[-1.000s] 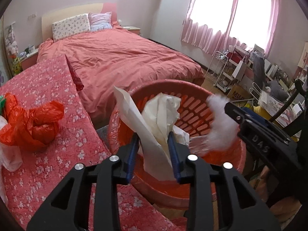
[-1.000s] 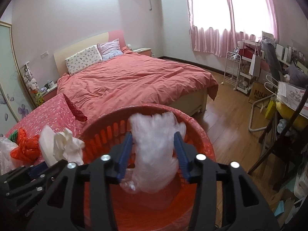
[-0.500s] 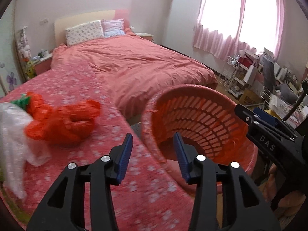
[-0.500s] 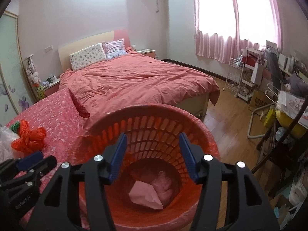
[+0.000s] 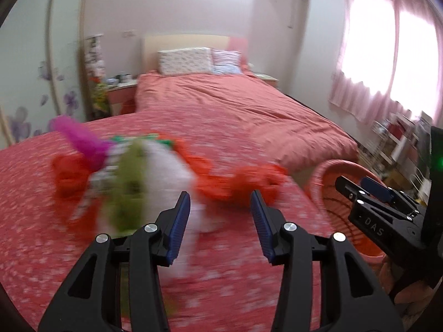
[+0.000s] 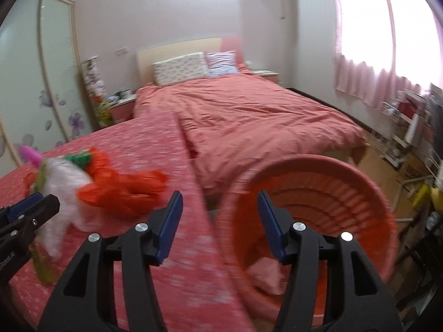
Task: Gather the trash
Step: 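Grasp the red plastic bag with the right tool while the left tool grasps the green paw-print bag, then carry the red bag and green paw-print bag over the orange basket, then open both tools to drop the bags into the basket, then grasp the bubble wrap with the right tool while the left tool grasps the white dotted ribbon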
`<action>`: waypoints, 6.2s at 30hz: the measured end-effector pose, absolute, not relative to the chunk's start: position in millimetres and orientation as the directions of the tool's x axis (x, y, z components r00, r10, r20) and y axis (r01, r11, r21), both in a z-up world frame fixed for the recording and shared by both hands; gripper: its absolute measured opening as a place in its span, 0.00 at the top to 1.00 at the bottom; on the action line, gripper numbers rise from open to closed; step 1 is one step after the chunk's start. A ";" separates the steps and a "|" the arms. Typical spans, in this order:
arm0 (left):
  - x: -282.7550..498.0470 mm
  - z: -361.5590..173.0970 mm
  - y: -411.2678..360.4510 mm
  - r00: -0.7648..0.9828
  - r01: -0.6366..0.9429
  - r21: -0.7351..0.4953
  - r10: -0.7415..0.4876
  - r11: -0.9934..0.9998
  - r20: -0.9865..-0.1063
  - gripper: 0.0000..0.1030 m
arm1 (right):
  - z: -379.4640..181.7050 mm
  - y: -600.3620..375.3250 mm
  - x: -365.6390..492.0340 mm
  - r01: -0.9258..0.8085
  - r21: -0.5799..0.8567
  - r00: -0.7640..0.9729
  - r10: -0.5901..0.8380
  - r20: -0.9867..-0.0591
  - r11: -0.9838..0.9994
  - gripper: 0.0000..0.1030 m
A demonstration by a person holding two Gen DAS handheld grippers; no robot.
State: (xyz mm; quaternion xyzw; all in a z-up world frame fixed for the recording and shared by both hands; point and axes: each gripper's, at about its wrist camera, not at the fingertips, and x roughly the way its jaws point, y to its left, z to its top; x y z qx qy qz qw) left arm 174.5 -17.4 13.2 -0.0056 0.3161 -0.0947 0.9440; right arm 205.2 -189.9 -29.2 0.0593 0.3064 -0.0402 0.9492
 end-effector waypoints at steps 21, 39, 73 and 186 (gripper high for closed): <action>156.7 -10.3 74.3 0.787 0.046 -0.135 -0.119 0.990 -0.606 0.55 | -68.3 -105.6 278.8 0.014 0.057 0.702 0.031 -0.712 0.998 0.47; 150.1 -23.5 44.7 0.767 0.086 -0.135 -0.152 0.987 -0.624 0.55 | -53.4 -112.6 251.8 -0.009 0.061 0.761 0.047 -0.647 0.998 0.85; 150.8 26.5 20.0 0.821 0.157 -0.157 -0.217 0.975 -0.527 0.83 | -8.1 -156.0 174.6 0.028 0.108 0.825 0.038 -0.563 0.994 0.85; 138.0 -11.5 183.9 0.802 -0.151 -0.131 0.045 0.980 -0.596 0.54 | -28.4 2.7 220.6 -0.193 0.093 0.753 0.208 -0.625 0.977 0.51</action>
